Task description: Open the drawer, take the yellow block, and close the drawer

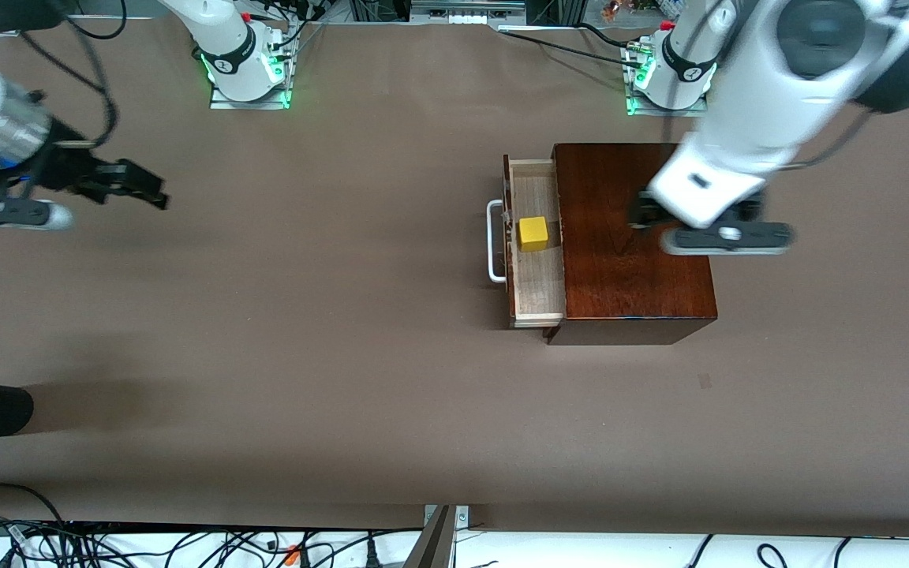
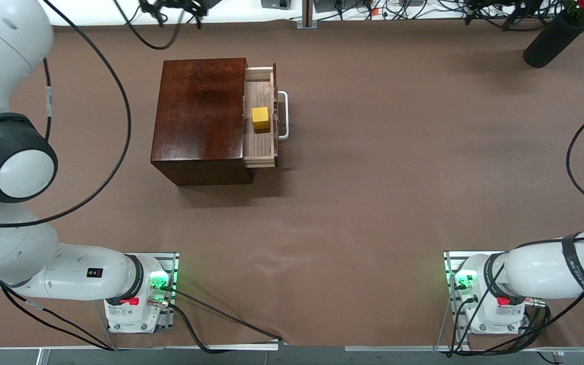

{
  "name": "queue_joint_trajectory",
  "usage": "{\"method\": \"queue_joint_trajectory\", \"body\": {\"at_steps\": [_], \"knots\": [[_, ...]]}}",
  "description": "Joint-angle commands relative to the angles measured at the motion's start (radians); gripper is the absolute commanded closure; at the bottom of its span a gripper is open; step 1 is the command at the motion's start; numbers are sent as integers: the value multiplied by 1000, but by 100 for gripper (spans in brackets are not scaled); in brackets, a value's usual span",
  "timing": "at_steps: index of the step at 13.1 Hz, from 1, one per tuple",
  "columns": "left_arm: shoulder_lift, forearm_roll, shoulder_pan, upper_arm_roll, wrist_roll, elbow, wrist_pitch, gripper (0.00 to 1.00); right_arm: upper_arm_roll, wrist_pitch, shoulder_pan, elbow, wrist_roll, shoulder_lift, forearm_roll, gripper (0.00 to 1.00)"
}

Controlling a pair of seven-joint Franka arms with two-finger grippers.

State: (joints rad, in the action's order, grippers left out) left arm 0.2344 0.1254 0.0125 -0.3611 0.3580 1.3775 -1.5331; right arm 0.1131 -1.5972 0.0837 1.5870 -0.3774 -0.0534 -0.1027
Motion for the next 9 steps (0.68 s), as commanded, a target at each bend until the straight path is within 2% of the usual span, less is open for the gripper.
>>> {"method": "queue_joint_trajectory", "body": {"at_steps": [1, 2, 3, 5, 6, 7, 9], "knots": [[8, -96, -95, 0, -149, -75, 85, 0, 109, -16, 24, -12, -298, -3, -6, 0], [-12, -130, -97, 51, -184, -58, 90, 0, 137, -68, 48, -12, -430, -11, -9, 0], [-21, -162, -71, 153, -210, -48, 87, 0, 149, -114, 85, -10, -563, -19, -3, 0], [-49, -193, 71, 377, -325, -10, 84, 0, 148, -171, 192, -13, -804, -57, 3, 0], [-79, -194, 102, 443, -380, 29, 79, 0, 149, -191, 230, -18, -918, -75, 12, 0], [-107, -202, 104, 470, -436, 76, 61, 0, 149, -217, 279, -27, -1045, -101, 20, 0], [-215, -175, 104, 473, -456, 244, -77, 0, 149, -240, 375, -71, -1304, -170, 47, 0]]}}
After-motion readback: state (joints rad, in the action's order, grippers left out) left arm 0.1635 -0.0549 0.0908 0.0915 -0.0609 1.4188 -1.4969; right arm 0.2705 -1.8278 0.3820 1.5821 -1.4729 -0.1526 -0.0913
